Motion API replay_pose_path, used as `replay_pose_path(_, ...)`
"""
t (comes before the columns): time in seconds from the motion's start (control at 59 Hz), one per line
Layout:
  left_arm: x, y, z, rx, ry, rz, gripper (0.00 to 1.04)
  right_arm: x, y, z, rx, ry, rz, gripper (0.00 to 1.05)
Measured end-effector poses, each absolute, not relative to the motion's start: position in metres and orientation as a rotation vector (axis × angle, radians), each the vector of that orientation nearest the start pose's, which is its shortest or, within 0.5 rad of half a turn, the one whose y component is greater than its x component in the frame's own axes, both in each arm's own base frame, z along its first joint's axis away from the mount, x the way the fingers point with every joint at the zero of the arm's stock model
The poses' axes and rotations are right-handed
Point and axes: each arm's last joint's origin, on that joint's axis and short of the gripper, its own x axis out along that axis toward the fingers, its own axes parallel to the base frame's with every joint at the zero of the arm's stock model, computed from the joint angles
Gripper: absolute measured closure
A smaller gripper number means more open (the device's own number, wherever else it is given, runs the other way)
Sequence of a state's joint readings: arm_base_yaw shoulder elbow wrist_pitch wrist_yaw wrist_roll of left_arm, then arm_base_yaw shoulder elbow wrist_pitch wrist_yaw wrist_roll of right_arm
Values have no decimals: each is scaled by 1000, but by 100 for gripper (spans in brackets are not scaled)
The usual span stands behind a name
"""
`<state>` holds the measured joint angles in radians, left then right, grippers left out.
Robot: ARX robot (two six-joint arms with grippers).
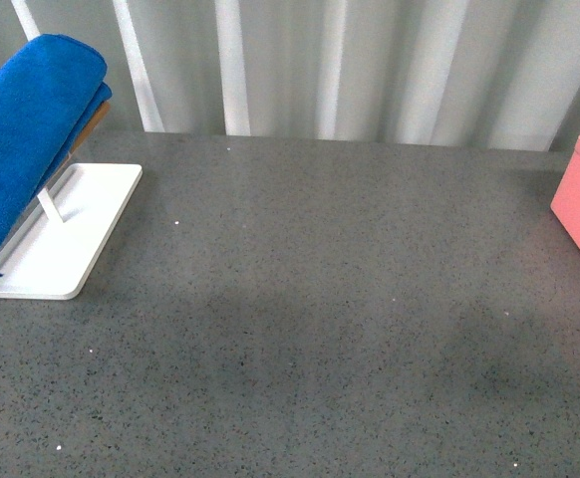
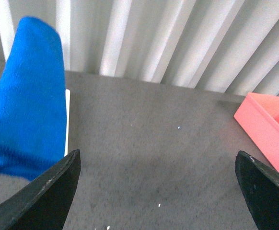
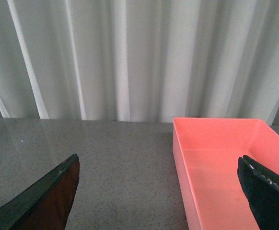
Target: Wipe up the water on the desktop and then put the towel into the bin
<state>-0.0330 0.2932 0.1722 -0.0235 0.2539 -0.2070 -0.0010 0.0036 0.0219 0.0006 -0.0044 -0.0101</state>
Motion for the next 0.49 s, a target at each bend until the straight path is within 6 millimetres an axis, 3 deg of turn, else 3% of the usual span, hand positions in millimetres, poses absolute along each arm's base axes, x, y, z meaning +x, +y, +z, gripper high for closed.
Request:
replay_pose_path(0.102, 139, -18, 217, -207, 149, -324, 7, 97, 0, 171, -10, -19, 3, 7)
replay_pose_path(0.237, 195, -31, 233, -146, 221, -389, 7, 97, 0, 171, -10, -19, 3, 7)
replay_pose_path(0.492, 318, -50, 230, 55, 456, -322, 7, 97, 0, 171, -10, -19, 3, 7)
